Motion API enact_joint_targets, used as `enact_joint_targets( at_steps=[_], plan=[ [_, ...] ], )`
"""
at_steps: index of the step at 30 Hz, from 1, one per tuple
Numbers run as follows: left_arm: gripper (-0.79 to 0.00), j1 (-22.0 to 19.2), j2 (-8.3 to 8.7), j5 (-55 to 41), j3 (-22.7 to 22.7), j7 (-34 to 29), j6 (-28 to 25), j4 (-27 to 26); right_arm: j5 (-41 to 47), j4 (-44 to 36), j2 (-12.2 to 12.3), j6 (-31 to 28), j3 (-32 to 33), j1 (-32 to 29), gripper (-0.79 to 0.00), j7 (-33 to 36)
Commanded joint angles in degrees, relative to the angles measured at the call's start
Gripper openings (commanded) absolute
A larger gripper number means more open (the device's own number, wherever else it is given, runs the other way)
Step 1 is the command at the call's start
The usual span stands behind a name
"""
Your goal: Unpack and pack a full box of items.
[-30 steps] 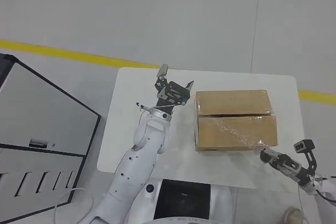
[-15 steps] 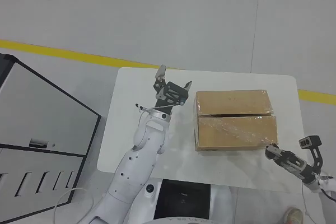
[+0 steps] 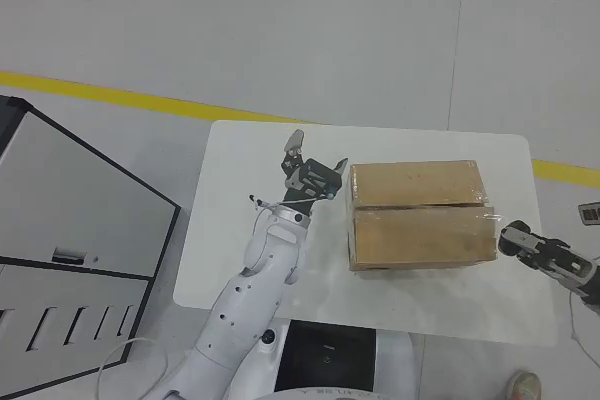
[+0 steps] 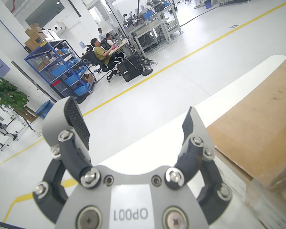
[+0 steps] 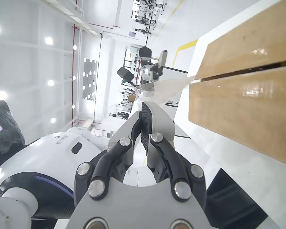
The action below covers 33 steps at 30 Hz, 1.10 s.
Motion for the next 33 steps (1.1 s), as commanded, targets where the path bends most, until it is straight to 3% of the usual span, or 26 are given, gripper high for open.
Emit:
enact_joint_targets(
  at_steps=[1, 16, 25, 33],
  plan=[
    [0.0, 0.0, 0.05, -0.4, 0.0, 0.3, 0.1, 0.4, -1.3, -1.9, 0.1, 0.8, -0.2, 1.3, -0.785, -1.1],
    [0.0, 2.1, 0.47, -4.0, 0.8, 3.6, -0.3, 0.9, -9.2, -1.2, 1.6, 7.1, -6.1, 18.0, -0.785, 0.5],
    [0.0, 7.8, 1.9, 0.5, 0.2, 3.4, -4.9, -3.1, -11.2, 0.2, 1.8, 7.9, -9.3, 22.1, -0.785, -1.3],
    [0.0, 5.3, 1.54, -0.7, 2.8, 0.8, -3.9, 0.8, -11.7, 5.2, 2.3, 8.1, -8.4, 23.3, -0.785, 0.5]
  ],
)
